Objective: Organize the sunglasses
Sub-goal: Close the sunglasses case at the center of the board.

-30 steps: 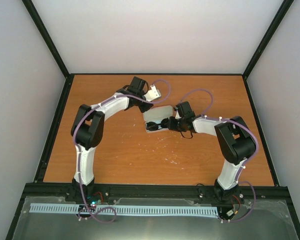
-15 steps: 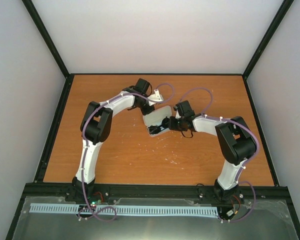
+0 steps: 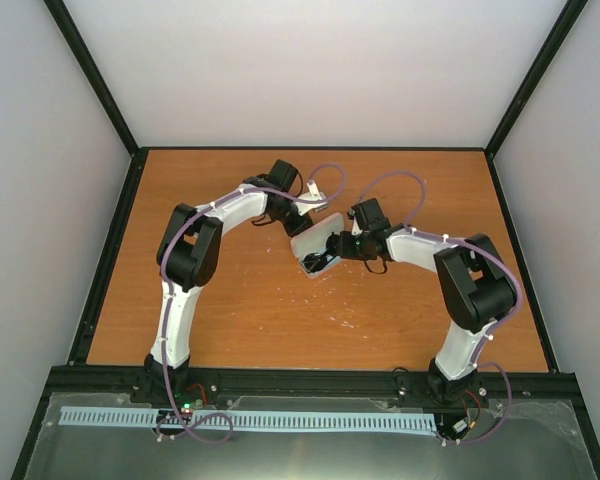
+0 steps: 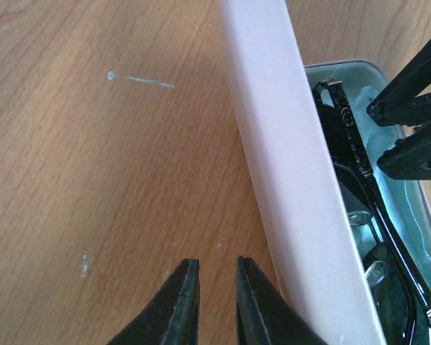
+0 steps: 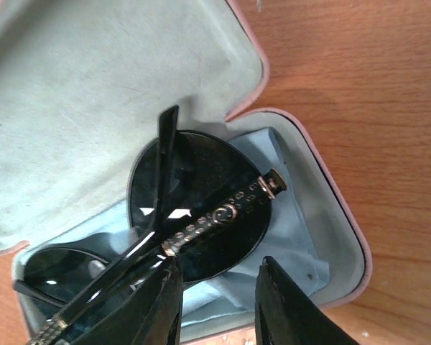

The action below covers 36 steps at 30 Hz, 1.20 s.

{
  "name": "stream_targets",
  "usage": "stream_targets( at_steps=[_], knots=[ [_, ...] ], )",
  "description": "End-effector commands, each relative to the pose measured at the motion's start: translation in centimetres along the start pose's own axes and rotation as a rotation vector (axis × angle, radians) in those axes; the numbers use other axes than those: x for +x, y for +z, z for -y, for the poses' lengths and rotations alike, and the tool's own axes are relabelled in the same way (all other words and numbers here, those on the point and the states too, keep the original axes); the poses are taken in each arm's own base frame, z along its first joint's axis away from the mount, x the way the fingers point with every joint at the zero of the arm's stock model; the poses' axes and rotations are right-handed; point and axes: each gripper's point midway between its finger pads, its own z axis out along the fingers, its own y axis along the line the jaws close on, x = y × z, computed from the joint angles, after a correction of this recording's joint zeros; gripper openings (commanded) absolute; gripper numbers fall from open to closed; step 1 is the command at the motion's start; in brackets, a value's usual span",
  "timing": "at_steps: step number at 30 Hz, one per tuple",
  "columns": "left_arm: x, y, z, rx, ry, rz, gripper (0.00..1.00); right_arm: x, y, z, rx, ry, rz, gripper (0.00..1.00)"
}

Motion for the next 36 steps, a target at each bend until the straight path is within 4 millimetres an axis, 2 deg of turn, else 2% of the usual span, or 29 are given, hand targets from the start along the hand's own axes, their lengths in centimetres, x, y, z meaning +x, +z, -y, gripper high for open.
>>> stream_targets(
  at_steps=[1, 7, 11, 15, 18, 20, 24, 29, 36],
  knots=[
    [-1.3, -1.2, 1.3, 0.045, -0.018, 0.041, 0.18, -2.4, -2.9, -1.6, -0.016, -0.041, 0.082, 0.30],
    [-1.1, -0.8, 1.4, 0.056, -0.028, 0.042, 0.18, -3.7, -6.2, -2.8, -0.039, -0.048, 0.155, 0.31],
    [-1.0, -0.6, 1.6, 0.068, -0.038, 0.045, 0.18, -2.6, -7.1, -1.2, 0.017, -0.001, 0.164, 0.26],
    [-1.3, -0.8, 1.6, 0.067, -0.035, 0.051, 0.18, 1.2, -5.4, 1.2, 0.054, 0.094, 0.100, 0.13],
    [-1.6, -0.9, 1.6, 0.065, -0.031, 0.054, 0.18, 3.5, -3.9, 2.2, 0.051, 0.148, 0.056, 0.12],
    [-1.5, -0.9, 1.7, 0.065, -0.032, 0.054, 0.18, 4.2, -3.1, 2.4, 0.036, 0.171, 0.050, 0.12],
    [-1.6, -0.9, 1.8, 0.064, -0.034, 0.053, 0.18, 4.7, -1.8, 2.2, 0.011, 0.179, 0.029, 0.12],
    [-1.9, -0.7, 2.4, 0.069, -0.029, 0.056, 0.18, 4.2, -0.7, 1.2, -0.031, 0.173, 0.028, 0.12],
    [-2.0, 0.7, 3.7, 0.085, -0.013, 0.038, 0.18, 4.4, 0.3, 0.6, -0.058, 0.173, 0.022, 0.12]
  ],
)
